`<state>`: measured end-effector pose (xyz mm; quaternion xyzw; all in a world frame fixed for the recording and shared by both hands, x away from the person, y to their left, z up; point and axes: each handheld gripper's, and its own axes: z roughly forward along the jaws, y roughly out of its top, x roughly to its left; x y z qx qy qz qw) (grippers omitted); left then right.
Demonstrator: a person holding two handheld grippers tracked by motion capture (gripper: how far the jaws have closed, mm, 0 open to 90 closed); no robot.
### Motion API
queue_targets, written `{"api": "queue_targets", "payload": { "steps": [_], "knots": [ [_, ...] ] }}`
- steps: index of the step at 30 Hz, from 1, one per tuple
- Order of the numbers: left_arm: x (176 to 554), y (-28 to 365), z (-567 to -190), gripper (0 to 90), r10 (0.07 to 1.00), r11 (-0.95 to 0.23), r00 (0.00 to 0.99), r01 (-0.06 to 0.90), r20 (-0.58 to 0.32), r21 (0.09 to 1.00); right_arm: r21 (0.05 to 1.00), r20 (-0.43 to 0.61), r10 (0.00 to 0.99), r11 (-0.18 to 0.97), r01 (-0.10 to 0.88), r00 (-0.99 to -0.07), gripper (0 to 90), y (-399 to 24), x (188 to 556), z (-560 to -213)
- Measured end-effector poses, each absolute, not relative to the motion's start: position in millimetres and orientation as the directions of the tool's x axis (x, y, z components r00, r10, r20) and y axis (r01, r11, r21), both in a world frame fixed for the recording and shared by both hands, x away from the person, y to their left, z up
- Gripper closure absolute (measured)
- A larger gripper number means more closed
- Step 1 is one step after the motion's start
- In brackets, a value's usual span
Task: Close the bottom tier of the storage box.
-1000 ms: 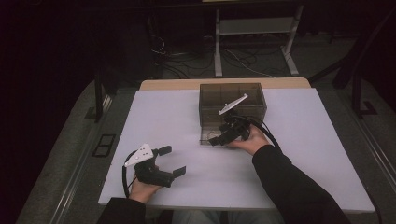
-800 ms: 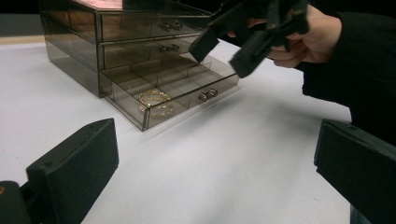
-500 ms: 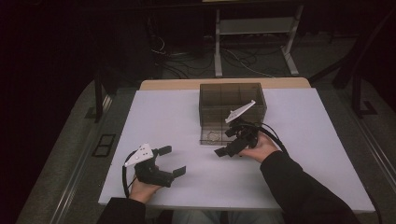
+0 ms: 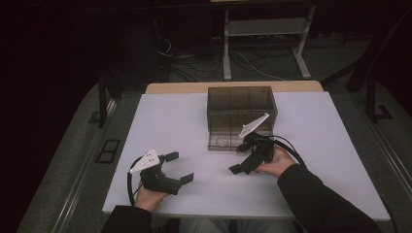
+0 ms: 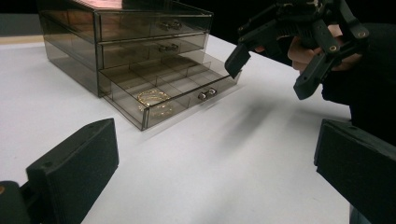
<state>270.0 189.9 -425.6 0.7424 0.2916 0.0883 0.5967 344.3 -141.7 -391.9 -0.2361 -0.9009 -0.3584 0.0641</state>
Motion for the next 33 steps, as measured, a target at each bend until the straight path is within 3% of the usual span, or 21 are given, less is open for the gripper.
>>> {"api": "queue_targets", "payload": {
  "steps": [5, 28, 33],
  "knots": [
    [270.0, 189.7, -425.6, 0.0, 0.538, -0.119, 0.815, 0.327, -0.216, 0.937, 0.614, 0.28, 0.381, 0.634, 0.47, -0.881, 2.0, -145.6, 341.3, -393.6],
    [270.4, 189.7, -425.7, 0.0, 0.536, -0.123, 0.816, 0.326, -0.214, 0.937, 0.615, 0.247, 0.434, 0.621, 0.486, -0.867, 77.1, -156.9, 351.0, -412.8],
    [270.4, 189.7, -425.7, 0.0, 0.537, -0.121, 0.816, 0.326, -0.215, 0.937, 0.595, 0.243, 0.453, 0.629, 0.5, -0.858, 88.6, -154.9, 355.5, -419.0]
  ]
}}
